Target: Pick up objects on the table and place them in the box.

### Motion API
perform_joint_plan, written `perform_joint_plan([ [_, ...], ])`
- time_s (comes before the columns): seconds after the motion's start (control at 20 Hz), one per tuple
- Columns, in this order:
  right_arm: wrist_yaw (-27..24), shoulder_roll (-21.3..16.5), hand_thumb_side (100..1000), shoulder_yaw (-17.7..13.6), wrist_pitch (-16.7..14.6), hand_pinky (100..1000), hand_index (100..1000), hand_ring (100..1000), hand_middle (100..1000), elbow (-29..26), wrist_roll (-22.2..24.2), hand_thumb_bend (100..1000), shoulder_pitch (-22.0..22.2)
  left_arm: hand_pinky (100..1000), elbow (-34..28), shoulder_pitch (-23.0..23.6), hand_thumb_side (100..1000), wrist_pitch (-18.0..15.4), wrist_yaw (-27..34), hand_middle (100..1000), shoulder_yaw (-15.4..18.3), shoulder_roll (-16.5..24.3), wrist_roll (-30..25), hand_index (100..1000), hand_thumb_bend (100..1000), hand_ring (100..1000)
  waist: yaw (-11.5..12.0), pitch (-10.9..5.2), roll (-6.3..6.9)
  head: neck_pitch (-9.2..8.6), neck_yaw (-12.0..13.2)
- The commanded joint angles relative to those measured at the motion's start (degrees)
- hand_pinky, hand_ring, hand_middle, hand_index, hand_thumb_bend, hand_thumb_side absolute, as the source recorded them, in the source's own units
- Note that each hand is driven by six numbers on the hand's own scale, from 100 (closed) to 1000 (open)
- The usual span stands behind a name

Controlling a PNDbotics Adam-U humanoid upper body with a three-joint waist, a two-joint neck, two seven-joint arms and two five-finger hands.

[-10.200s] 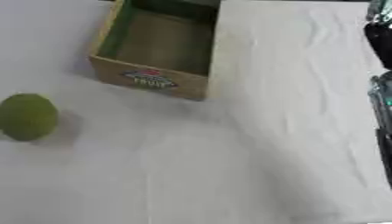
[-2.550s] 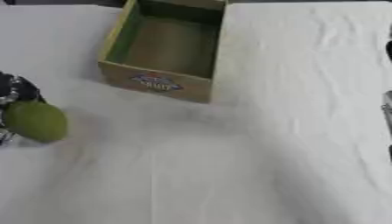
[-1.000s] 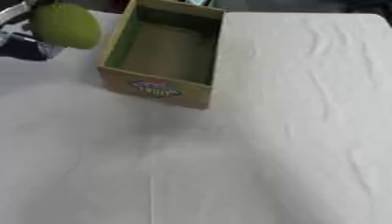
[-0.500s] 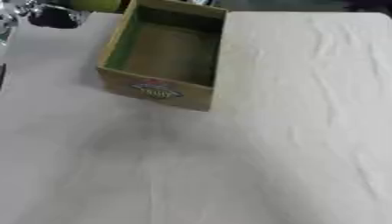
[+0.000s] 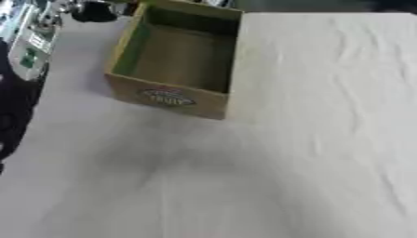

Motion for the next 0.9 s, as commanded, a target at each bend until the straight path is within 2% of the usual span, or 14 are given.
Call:
perform_joint_plan([
  [0.05, -1.17, -0.25, 470, 0.33, 0.25, 804, 757, 729, 509, -0.90, 1.35, 100, -1.23, 449, 1.13, -2.17, 148, -1.72, -0.03, 379, 0.23, 0.25, 2.99, 587, 100, 484, -1.30, -0.87, 0.40, -0.93, 2.15],
  [0.2, -1.42, 0.35, 470, 0.85, 0.64, 806, 758, 732, 508, -0.90, 2.32, 100, -1.98, 456, 2.75, -2.40, 142, -4.25, -0.38, 384, -0.62, -0.28, 4.57, 591, 100, 487, -2.94, -0.38, 1.22, -0.85, 3.99],
  [0.45, -2.10, 0.96, 470, 1.34, 1.22, 810, 759, 736, 508, -0.90, 3.33, 100, -2.73, 476, 5.69, -1.97, 100, -7.44, -3.61, 392, -0.93, -0.68, 4.12, 594, 100, 492, -3.88, 0.03, 2.14, -0.93, 4.59],
  [0.9, -2.73, 1.31, 470, 1.22, 1.53, 813, 759, 736, 506, -0.90, 3.69, 100, -2.91, 526, 8.03, -1.54, 100, -9.87, -9.44, 426, -1.19, -1.95, 5.14, 642, 100, 524, -4.32, 0.19, 2.36, -1.06, 4.85],
])
